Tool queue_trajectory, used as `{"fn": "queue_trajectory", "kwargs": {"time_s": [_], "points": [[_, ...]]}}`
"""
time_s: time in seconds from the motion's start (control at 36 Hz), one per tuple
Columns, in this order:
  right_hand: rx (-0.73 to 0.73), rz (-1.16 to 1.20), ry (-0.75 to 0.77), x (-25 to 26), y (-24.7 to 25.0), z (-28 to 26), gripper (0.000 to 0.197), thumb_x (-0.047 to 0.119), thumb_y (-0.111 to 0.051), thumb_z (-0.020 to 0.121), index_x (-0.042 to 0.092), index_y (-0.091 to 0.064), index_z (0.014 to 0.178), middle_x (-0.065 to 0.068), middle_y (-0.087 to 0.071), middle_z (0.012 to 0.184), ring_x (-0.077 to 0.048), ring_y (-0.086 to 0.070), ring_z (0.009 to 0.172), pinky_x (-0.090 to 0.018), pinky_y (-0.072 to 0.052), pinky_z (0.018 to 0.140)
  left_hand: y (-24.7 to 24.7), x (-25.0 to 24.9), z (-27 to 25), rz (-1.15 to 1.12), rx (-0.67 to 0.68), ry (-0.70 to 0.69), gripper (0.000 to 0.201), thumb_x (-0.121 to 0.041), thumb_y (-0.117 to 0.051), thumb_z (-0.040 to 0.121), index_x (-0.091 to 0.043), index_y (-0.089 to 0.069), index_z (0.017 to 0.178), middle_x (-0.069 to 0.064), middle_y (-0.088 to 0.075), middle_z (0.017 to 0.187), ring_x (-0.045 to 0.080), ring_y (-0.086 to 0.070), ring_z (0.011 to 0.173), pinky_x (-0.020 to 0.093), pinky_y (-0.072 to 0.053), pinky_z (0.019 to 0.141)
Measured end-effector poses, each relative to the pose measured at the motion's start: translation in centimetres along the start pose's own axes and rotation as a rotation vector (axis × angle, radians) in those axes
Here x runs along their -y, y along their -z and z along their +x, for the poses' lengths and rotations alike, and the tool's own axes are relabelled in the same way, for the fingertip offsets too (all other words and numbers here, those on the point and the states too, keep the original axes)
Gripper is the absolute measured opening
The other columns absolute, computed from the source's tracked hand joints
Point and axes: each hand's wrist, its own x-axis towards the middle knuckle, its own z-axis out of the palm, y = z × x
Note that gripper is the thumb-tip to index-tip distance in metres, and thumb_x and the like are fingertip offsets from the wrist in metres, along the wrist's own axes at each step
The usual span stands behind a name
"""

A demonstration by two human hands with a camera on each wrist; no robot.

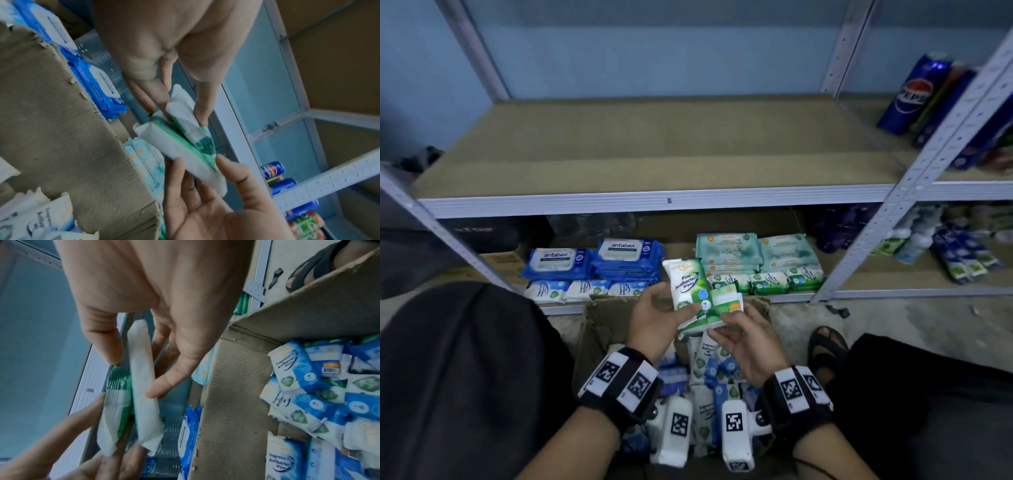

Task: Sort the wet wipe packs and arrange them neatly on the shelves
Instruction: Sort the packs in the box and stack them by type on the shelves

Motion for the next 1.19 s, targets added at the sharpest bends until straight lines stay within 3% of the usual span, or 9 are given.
{"fn": "queue_trajectory", "kwargs": {"time_s": [0.19,0.33,0.42,0.5,0.69,0.86,0.97,1.08,1.19], "points": [[0.118,0.045,0.065,1.2,0.0,0.2,0.054,0.0,-0.074,0.067,-0.013,-0.055,0.116,-0.032,-0.058,0.112,-0.038,-0.059,0.099,-0.04,-0.054,0.083,1.4,-2.4,0.0,-0.029,0.239,0.08,0.07,-0.006,-0.09,0.061,-0.01,-0.059,0.124,0.003,-0.074,0.109,0.021,-0.07,0.102,0.046,-0.053,0.096],[0.262,0.006,0.054,2.4,-1.0,-0.5,0.039,-0.022,-0.058,0.071,-0.009,-0.059,0.108,-0.023,-0.069,0.092,-0.028,-0.068,0.083,-0.03,-0.058,0.077,3.4,-4.6,0.2,-0.035,0.317,0.083,0.064,-0.002,-0.088,0.06,-0.01,-0.061,0.117,0.004,-0.074,0.107,0.022,-0.071,0.101,0.047,-0.053,0.096],[0.273,-0.083,0.038,2.1,-1.3,-0.5,0.051,-0.015,-0.068,0.071,-0.009,-0.055,0.12,-0.03,-0.066,0.11,-0.033,-0.067,0.097,-0.033,-0.057,0.084,4.6,-4.8,0.0,-0.028,0.363,0.109,0.076,-0.006,-0.092,0.051,-0.01,-0.06,0.12,0.005,-0.073,0.11,0.024,-0.07,0.104,0.048,-0.051,0.099],[0.235,-0.118,-0.005,1.8,-1.8,-0.3,0.056,-0.009,-0.072,0.072,-0.01,-0.052,0.125,-0.031,-0.062,0.119,-0.036,-0.065,0.102,-0.035,-0.058,0.086,5.2,-4.4,-0.3,-0.092,0.344,0.128,0.06,0.004,-0.083,0.065,-0.007,-0.061,0.119,0.007,-0.074,0.107,0.025,-0.07,0.102,0.043,-0.055,0.093],[0.167,-0.19,0.043,1.4,-3.1,0.2,0.047,0.002,-0.07,0.082,-0.002,-0.048,0.124,-0.022,-0.062,0.111,-0.032,-0.064,0.101,-0.036,-0.056,0.085,5.5,-3.3,-0.1,-0.222,0.337,0.214,0.053,0.005,-0.075,0.076,-0.016,-0.056,0.12,0.011,-0.073,0.108,0.025,-0.071,0.096,0.037,-0.058,0.077],[-0.029,-0.476,0.079,0.9,-3.4,1.7,0.055,0.049,-0.084,0.072,0.019,-0.053,0.107,-0.011,-0.069,0.1,-0.034,-0.067,0.096,-0.046,-0.052,0.085,5.9,-3.2,1.0,-0.224,0.258,0.197,0.055,0.0,-0.076,0.075,-0.025,-0.057,0.12,0.005,-0.074,0.108,0.026,-0.07,0.101,0.048,-0.057,0.087],[-0.143,-0.595,0.097,0.0,-2.6,3.4,0.068,0.081,-0.071,0.063,0.035,-0.058,0.111,0.0,-0.066,0.119,-0.025,-0.063,0.113,-0.053,-0.044,0.104,6.2,-3.0,1.4,-0.185,0.22,0.188,0.056,-0.001,-0.077,0.074,-0.025,-0.059,0.121,0.006,-0.074,0.106,0.027,-0.071,0.099,0.053,-0.054,0.091],[-0.167,-0.534,0.123,0.3,-3.6,3.6,0.06,0.073,-0.079,0.06,0.027,-0.068,0.098,-0.011,-0.071,0.11,-0.034,-0.066,0.107,-0.058,-0.048,0.098,6.2,-2.7,1.9,-0.201,0.196,0.202,0.054,0.007,-0.077,0.073,-0.021,-0.059,0.116,0.009,-0.073,0.104,0.029,-0.072,0.094,0.044,-0.059,0.082],[-0.136,-0.418,0.084,0.7,-4.7,3.4,0.052,0.048,-0.089,0.062,0.018,-0.067,0.098,-0.017,-0.071,0.105,-0.036,-0.067,0.099,-0.063,-0.047,0.096,6.3,-2.3,2.0,-0.2,0.194,0.193,0.05,0.007,-0.077,0.074,-0.011,-0.061,0.118,0.008,-0.075,0.101,0.031,-0.072,0.095,0.052,-0.054,0.092]]}}
